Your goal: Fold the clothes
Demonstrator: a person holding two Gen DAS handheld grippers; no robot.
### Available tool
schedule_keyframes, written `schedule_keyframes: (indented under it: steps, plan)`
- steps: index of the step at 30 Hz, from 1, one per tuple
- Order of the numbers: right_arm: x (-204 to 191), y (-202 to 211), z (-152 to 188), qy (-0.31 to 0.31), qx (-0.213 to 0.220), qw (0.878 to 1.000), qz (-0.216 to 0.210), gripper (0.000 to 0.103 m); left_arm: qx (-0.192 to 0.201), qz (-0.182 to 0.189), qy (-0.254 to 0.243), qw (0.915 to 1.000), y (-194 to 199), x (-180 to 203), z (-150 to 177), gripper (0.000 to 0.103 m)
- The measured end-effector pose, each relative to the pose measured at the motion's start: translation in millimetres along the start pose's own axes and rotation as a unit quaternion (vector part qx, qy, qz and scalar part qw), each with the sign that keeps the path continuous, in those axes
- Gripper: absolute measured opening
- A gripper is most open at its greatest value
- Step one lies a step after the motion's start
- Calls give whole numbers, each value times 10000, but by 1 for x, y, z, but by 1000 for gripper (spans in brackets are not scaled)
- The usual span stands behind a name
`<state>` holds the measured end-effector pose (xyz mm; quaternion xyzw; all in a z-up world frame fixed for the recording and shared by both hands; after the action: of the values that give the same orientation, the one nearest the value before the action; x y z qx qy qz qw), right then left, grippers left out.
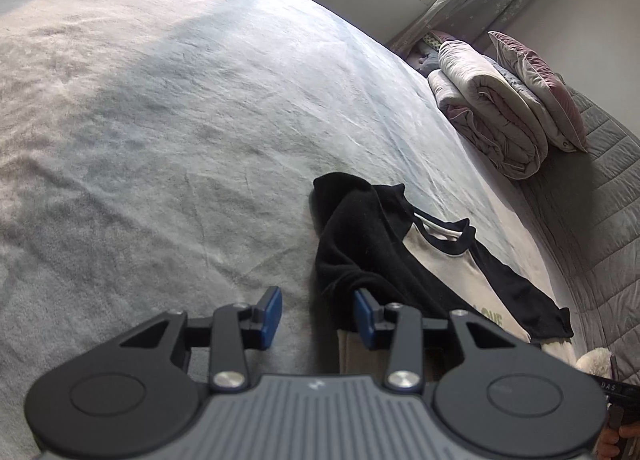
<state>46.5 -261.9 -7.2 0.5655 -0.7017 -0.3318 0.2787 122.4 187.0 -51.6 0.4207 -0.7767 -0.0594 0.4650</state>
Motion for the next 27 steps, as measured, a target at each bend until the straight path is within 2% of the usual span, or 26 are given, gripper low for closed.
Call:
schedule_keyframes:
  steps: [5, 12, 16, 20, 24, 27]
  plan:
    - [-25, -19, -17, 557, 301, 9980, -24, 42, 75, -17, -29, 10000, 5, -7, -5, 43]
    - [-48, -37, 0, 1507, 663, 9857, 367, 42, 60, 125, -80, 9999, -11, -4, -4, 40]
    - [-61, -46, 10, 2041, 869, 9733, 590, 42, -182, 148, -265, 9994, -25, 3, 3, 27]
    - [-54, -50, 9, 1971, 881, 9752, 482, 40, -288, -31, -630, 9976, -28, 12, 7, 26]
    - [-52, -44, 6, 1975, 938, 9747, 455, 36, -239, -102, -598, 9979, -26, 12, 7, 26]
    - [-46, -34, 3, 1875, 1043, 9758, 421, 36, -55, -153, -605, 9980, -21, 13, 6, 26]
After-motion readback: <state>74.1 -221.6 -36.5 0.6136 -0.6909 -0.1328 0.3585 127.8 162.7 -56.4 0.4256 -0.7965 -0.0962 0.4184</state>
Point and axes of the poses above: each gripper's, at about its wrist camera, not at the fingertips, and y roughly against the way its jaws point, x to its right, z to its underside, the point moved 1 cm from there along -y, roughly the way its jaws point, and after that the axes turned 15 degrees about z, right-handed, at the moved point
